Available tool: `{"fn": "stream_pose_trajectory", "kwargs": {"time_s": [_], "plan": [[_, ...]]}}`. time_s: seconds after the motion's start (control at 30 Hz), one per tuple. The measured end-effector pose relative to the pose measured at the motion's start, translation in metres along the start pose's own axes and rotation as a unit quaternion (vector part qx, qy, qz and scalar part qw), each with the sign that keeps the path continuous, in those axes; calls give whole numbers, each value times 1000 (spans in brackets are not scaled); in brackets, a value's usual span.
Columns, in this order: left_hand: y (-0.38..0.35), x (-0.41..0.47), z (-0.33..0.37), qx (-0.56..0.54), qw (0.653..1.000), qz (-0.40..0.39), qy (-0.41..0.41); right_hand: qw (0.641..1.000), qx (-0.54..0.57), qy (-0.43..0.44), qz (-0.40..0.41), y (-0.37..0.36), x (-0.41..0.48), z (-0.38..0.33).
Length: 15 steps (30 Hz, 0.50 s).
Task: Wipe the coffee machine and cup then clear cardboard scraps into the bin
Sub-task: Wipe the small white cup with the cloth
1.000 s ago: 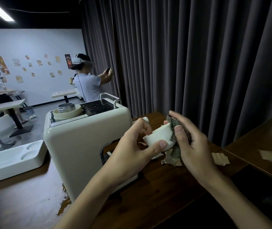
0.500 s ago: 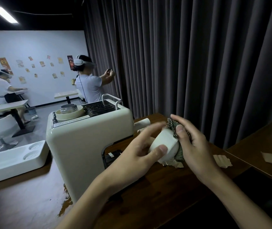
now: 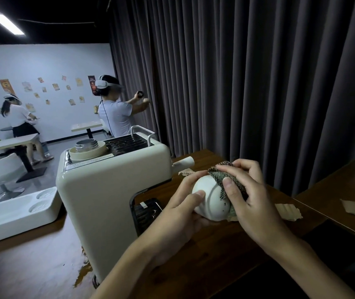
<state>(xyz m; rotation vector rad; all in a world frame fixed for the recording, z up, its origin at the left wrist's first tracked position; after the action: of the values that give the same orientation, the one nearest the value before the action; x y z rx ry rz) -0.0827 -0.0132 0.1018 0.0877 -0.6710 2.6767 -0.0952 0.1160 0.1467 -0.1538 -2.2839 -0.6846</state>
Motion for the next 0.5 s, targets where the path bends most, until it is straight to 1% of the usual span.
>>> {"fn": "stream_pose_trajectory", "kwargs": {"time_s": [0.13, 0.2, 0.37, 0.43, 0.5], "plan": [[-11, -5, 0, -28, 998, -59, 24, 1000, 2, 1, -1, 5, 1, -3], [-14, -4, 2, -39, 997, -69, 18, 1000, 20, -2, 10, 10, 0, -3], [-11, 1, 1, -118, 992, -39, -24, 999, 15, 25, 46, 18, -11, -12], [-11, 1, -2, -118, 992, -26, -26, 999, 3, 32, 43, 17, -16, -16], [-11, 0, -3, -92, 995, -11, -29, 998, -18, 42, 36, 17, -18, -19]]}}
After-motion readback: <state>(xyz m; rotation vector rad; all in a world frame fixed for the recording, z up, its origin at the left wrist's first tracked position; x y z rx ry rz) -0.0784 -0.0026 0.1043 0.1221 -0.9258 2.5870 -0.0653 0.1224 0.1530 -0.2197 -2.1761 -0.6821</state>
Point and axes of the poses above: each hand's wrist, its own x-axis towards the middle knuckle, its own y-axis out of the back of the hand, z = x × y, the point moved 10 cm from there along x, towards the middle knuckle, and after that the axes turned 15 degrees about -x, right-handed, at the moved point
